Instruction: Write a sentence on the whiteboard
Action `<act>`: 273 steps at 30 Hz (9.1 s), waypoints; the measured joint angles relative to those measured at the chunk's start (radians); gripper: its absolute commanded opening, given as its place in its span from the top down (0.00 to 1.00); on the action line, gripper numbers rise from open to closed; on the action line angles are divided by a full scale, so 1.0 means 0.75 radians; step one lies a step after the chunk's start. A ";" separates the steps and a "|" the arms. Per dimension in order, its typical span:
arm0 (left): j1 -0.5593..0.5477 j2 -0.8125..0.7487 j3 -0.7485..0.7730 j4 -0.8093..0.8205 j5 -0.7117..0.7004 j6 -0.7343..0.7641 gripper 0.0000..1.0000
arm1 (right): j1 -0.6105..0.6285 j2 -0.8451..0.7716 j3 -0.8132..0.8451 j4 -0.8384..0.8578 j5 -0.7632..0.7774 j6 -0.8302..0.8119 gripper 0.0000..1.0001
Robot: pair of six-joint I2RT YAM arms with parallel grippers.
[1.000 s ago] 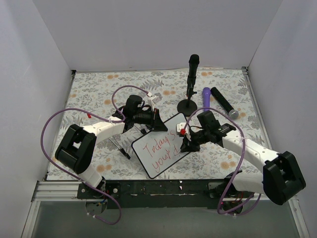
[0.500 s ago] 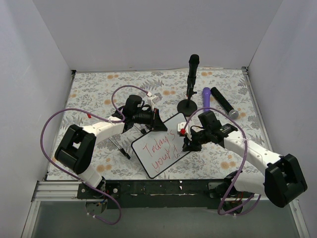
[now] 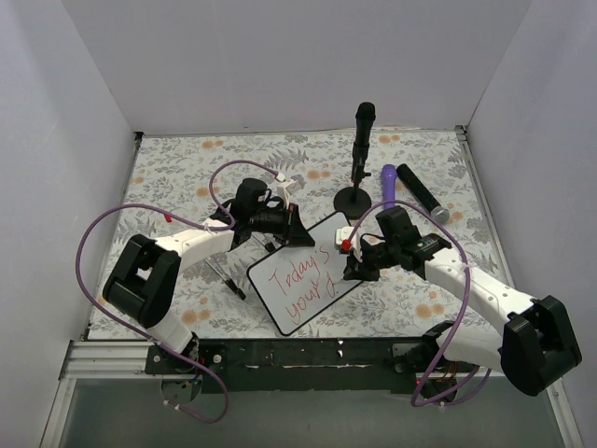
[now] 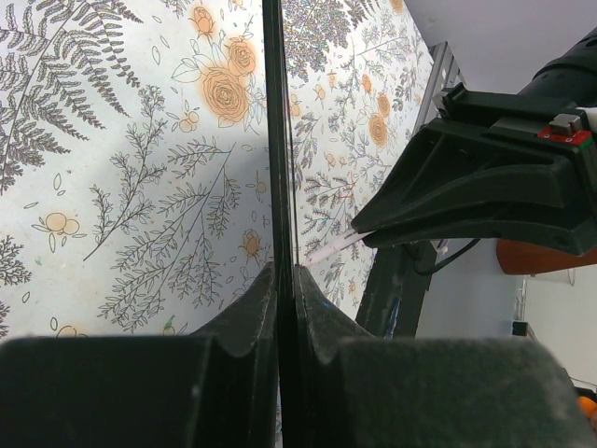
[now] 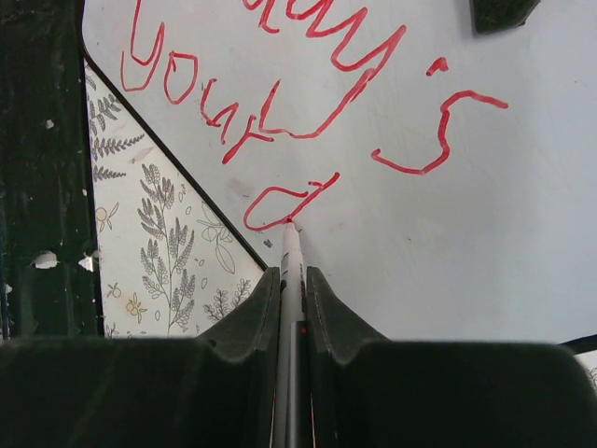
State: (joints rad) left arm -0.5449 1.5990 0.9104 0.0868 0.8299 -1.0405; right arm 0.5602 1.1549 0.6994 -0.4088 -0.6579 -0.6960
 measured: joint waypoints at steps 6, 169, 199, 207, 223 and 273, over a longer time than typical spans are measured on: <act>0.000 -0.001 0.000 0.000 0.001 0.001 1.00 | -0.006 0.008 0.000 -0.060 0.008 -0.055 0.99; 0.001 -0.008 -0.004 -0.015 0.011 0.016 1.00 | -0.082 -0.018 -0.013 -0.092 0.014 -0.086 0.99; 0.000 -0.008 -0.004 -0.018 0.022 0.022 1.00 | -0.145 -0.094 -0.013 -0.040 0.001 -0.078 0.99; 0.000 -0.008 -0.004 -0.020 0.022 0.024 1.00 | -0.145 -0.062 -0.013 -0.100 0.002 -0.112 0.99; 0.000 -0.008 -0.004 -0.021 0.021 0.024 1.00 | -0.172 -0.118 -0.013 -0.026 0.063 -0.024 0.99; 0.001 -0.008 -0.004 -0.021 0.022 0.025 1.00 | -0.124 0.030 -0.005 -0.159 0.024 -0.086 0.99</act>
State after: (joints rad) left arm -0.5442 1.5929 0.9077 0.0711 0.8463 -1.0218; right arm 0.4675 1.1770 0.6960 -0.5282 -0.6395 -0.7605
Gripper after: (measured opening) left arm 0.052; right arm 0.184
